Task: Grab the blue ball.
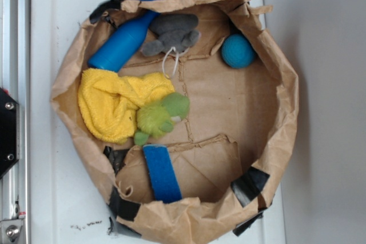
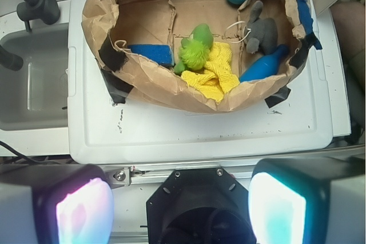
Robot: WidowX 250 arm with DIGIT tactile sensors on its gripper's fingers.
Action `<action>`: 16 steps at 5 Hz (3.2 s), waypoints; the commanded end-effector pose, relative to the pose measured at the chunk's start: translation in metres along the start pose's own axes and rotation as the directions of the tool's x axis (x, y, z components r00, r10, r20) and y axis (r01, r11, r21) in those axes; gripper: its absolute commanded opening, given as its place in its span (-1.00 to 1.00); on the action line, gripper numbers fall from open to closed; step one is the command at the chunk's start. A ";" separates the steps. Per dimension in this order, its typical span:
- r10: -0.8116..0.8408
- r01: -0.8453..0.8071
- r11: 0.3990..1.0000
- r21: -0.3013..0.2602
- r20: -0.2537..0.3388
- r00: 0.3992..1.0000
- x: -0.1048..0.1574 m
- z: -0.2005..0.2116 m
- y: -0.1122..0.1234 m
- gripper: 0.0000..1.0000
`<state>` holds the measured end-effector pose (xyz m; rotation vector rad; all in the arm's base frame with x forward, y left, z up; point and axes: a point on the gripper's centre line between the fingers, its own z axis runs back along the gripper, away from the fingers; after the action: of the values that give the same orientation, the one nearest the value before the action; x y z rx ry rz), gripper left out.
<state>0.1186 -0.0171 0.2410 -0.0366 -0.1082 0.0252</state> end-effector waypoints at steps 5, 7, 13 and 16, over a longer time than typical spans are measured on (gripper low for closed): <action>-0.175 0.177 0.984 -0.014 0.108 0.979 0.117 -0.024 0.009 1.00; -0.305 0.307 0.952 0.022 0.196 0.932 0.145 -0.076 0.042 1.00; -0.199 0.183 0.973 0.142 0.108 0.974 0.176 -0.151 0.058 1.00; -0.106 0.084 0.989 0.124 0.181 0.978 0.189 -0.143 0.070 1.00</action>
<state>0.3108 0.0518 0.0980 0.0782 -0.2418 -0.0662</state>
